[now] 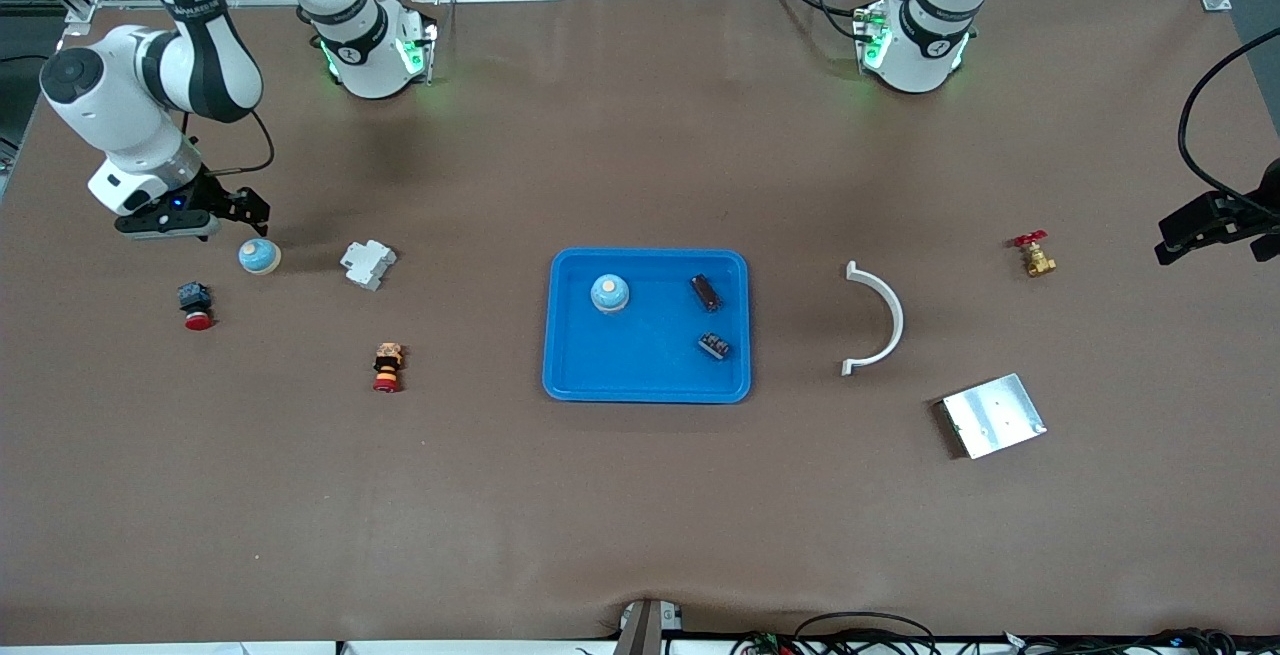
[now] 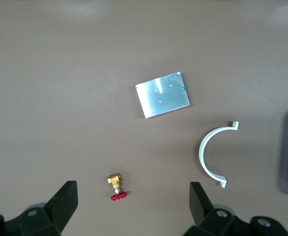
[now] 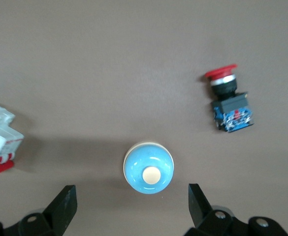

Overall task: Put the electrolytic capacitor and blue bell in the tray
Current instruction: 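Lower the right gripper and grasp the second bell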

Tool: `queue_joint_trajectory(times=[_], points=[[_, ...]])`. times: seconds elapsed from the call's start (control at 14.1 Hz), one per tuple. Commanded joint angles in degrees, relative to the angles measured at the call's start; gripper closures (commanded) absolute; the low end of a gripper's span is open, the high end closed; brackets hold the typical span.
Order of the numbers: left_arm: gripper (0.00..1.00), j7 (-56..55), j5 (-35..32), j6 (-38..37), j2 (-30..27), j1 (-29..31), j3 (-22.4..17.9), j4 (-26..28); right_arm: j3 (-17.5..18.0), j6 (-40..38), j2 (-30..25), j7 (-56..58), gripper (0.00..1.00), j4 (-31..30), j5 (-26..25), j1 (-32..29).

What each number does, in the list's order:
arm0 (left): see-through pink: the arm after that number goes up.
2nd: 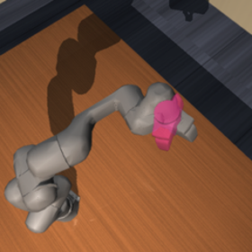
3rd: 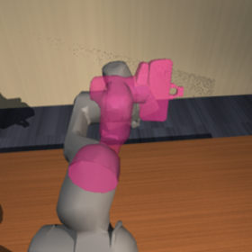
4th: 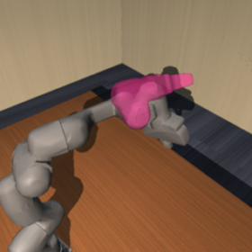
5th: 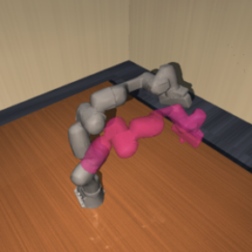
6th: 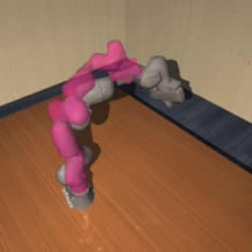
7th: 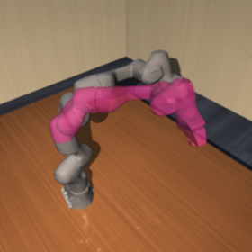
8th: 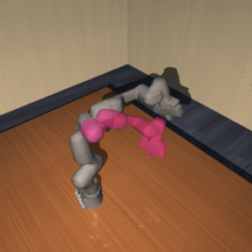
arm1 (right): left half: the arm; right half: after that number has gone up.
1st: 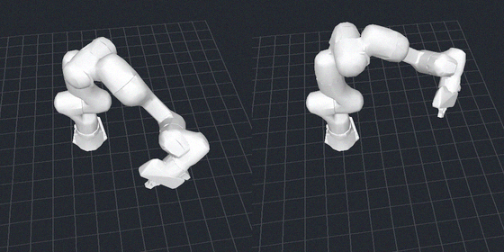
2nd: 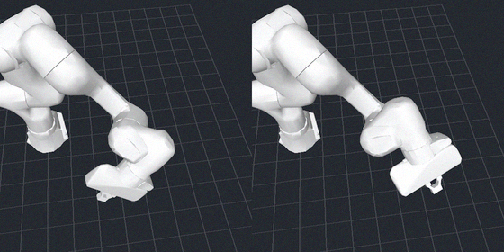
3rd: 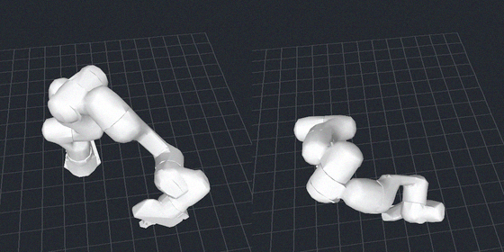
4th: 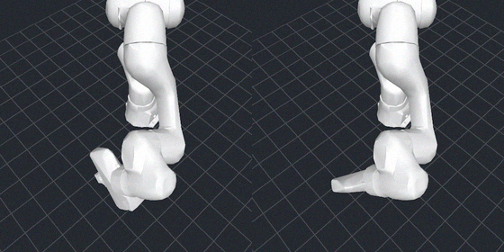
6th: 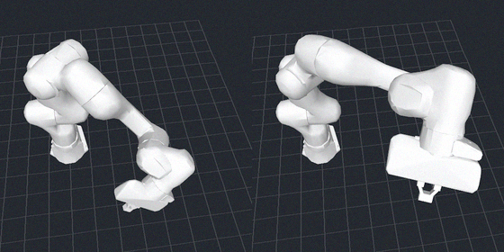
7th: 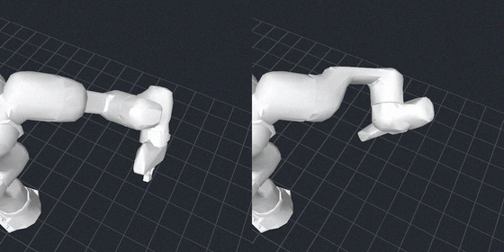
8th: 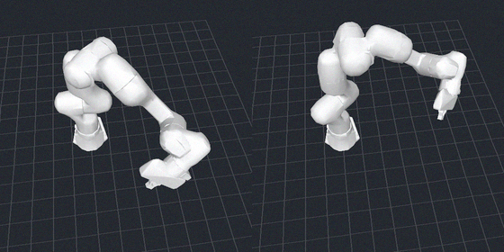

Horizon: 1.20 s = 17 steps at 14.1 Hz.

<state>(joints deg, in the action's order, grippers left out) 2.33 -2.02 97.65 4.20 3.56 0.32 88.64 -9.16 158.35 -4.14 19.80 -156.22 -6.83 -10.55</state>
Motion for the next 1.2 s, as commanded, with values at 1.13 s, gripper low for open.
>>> queue_joint_trajectory(times=[1.13], points=[[0.0,-0.7,1.6,-0.6,0.4,-0.6,-0.5,-0.4,0.5,10.5,17.5,1.2,0.0,5.8,-0.3,-3.1]])
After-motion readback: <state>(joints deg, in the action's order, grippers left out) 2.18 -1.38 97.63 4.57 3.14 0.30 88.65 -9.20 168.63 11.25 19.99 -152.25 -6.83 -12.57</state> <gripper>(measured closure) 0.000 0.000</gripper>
